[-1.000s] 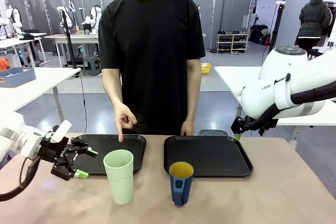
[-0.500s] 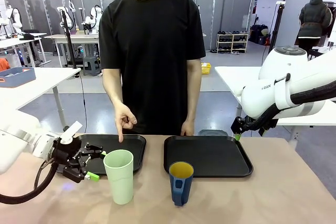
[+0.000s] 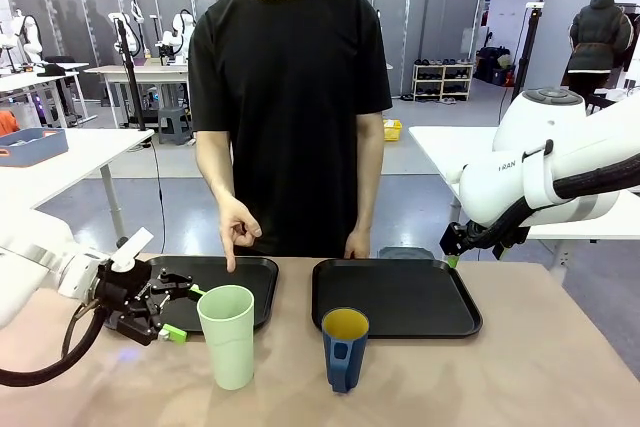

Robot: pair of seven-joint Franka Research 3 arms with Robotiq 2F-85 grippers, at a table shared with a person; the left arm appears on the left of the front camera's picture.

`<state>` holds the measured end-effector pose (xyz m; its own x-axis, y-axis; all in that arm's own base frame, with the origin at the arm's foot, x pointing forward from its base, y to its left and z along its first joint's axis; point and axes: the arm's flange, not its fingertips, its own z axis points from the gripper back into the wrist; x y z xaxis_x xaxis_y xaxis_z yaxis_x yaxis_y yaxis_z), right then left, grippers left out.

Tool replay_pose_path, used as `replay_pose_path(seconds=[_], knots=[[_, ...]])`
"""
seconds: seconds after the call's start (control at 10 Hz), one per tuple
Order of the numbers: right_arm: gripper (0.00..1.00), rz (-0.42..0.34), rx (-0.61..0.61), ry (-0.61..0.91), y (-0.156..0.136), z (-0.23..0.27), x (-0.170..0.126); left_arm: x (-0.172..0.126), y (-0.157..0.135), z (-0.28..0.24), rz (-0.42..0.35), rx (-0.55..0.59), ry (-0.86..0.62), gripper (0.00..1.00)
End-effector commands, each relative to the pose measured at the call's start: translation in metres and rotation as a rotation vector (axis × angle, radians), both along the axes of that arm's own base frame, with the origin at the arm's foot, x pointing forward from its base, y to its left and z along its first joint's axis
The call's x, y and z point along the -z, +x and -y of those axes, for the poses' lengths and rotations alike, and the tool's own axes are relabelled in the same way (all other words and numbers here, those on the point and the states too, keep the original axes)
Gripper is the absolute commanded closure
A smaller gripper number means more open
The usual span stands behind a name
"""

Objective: Sort and store the cups by type.
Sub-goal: Pick up the Reusable plastic cup.

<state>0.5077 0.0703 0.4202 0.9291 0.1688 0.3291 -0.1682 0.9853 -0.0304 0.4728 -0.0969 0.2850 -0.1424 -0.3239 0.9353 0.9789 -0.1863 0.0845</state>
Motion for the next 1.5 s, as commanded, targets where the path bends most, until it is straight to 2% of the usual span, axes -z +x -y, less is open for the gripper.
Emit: replay_pose_path(seconds=[0.0,0.3,0.8,1.4], knots=[[0.00,0.005,-0.003,-0.004,0.000,0.000,0.001,0.008,0.004,0.003,-0.005,0.046,-0.060,0.00],[0.00,0.005,-0.003,-0.004,0.000,0.000,0.001,0.032,0.006,0.003,0.027,0.080,-0.100,0.00],[0.00,0.005,-0.003,-0.004,0.000,0.000,0.001,0.061,0.006,0.013,-0.034,0.130,-0.170,0.00],[0.00,0.005,-0.003,-0.004,0.000,0.000,0.001,0.068,0.003,0.030,-0.059,0.149,-0.201,0.00]])
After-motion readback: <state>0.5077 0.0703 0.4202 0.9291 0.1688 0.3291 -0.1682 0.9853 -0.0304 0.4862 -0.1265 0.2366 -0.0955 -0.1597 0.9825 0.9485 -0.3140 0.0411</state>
